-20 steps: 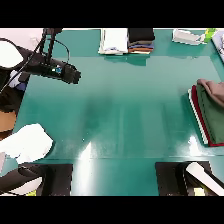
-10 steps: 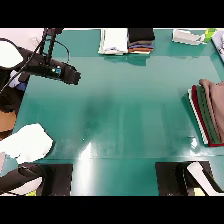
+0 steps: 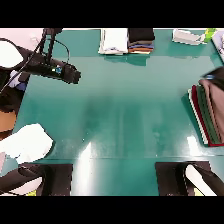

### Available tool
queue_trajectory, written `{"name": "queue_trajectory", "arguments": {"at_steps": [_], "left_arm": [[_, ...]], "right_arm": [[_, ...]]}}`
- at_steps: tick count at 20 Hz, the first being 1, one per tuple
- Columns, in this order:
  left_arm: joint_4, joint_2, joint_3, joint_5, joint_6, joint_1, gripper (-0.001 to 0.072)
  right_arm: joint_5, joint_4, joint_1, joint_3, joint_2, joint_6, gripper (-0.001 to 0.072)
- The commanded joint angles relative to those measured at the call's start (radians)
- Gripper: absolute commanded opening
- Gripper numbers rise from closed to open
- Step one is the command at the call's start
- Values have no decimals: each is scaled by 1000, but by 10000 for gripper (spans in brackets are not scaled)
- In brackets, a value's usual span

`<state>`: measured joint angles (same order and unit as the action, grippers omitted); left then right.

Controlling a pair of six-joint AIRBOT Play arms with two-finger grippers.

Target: Fold the shirts.

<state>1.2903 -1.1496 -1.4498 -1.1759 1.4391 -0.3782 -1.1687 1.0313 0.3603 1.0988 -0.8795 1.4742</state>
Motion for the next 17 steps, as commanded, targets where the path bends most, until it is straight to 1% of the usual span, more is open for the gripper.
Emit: {"name": "queue_trajectory", "arguments": {"at_steps": [1, 3, 4, 5, 6, 7, 8, 17], "left_arm": [[4, 1, 0, 23, 0, 0, 32], [3, 1, 0, 19, 0, 0, 32], [3, 1, 0, 19, 0, 0, 32], [4, 1, 0, 19, 0, 0, 32], [3, 1, 0, 21, 0, 0, 32], [0, 1, 0, 27, 2, 0, 32], [-1, 1, 0, 36, 1, 0, 32], [-1, 1, 0, 42, 1, 0, 32]], "right_arm": [[201, -34, -363, -103, 0, 1, 572], [306, -34, -488, -146, 0, 1, 569], [345, -34, -539, -158, 0, 1, 501], [366, -33, -574, -160, 0, 0, 352], [382, -34, -598, -159, 0, 0, 187], [392, -34, -612, -159, 0, 0, 57], [390, -34, -616, -159, 0, 0, 21], [373, -35, -612, -159, 0, 1, 20]]}}
